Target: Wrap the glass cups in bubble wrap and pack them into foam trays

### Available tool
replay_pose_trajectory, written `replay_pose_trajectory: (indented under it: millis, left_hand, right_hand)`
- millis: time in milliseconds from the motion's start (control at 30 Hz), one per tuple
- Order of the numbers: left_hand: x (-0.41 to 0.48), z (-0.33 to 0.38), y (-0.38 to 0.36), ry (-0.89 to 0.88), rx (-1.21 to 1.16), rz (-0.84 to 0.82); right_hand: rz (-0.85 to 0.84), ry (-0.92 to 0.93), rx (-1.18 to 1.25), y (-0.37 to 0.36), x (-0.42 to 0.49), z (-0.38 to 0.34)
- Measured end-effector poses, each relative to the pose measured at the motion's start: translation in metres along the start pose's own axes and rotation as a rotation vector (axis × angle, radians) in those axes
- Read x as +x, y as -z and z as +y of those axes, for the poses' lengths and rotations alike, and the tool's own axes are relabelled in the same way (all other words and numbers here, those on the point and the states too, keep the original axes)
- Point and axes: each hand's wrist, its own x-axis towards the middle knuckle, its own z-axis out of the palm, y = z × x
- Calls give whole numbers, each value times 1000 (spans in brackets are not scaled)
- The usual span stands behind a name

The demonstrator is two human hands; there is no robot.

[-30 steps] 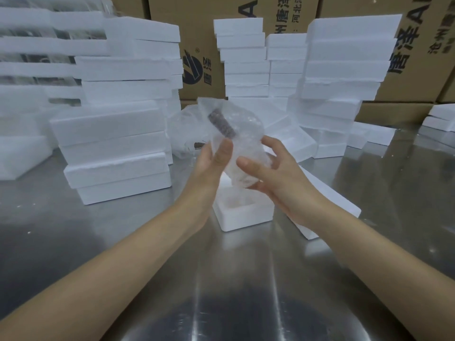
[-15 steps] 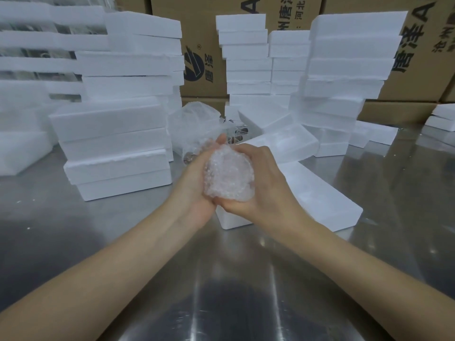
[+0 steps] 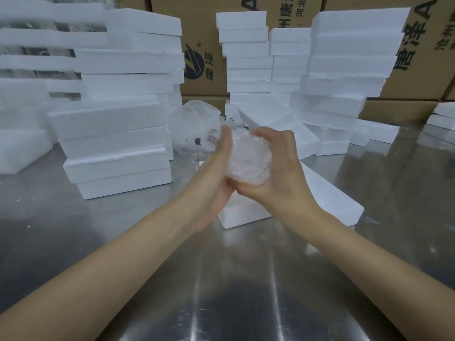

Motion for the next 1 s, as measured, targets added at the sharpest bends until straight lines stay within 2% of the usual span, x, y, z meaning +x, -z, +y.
replay_pose_trajectory:
  millis: [67, 133, 233, 300, 367, 433, 533, 700, 867, 1000]
  left_hand:
    - [-1, -8, 2, -29, 138, -50]
    - [-2, -13, 6, -2, 190, -8]
    - [-3, -14, 11, 60, 264, 145]
    - [-3, -13, 13, 25, 303, 262]
    - [-3, -8, 15, -68, 386, 402]
    - [-2, -5, 17, -203, 593, 452]
    - [-5, -4, 10, -310, 792, 374]
    - [-11, 1, 2, -264, 698, 111]
    - [-8, -1, 11, -368, 1005, 129]
    - [-6, -2, 17, -418, 1060, 194]
  right_hand:
    - [3, -14, -15, 0, 0, -1]
    - [-35, -2, -76, -2, -1, -5]
    - [-130, 161, -211, 0, -2, -10]
    - [-203, 252, -199, 1, -4, -10]
    - [-241, 164, -62, 0, -5, -12]
    - [-259, -11, 49, -3, -6, -12]
    - [-253, -133, 106, -3, -5, -10]
    - [-92, -278, 301, 5, 5, -4]
    - [-185, -248, 247, 1, -1, -1]
    - [-234, -235, 164, 0, -2, -5]
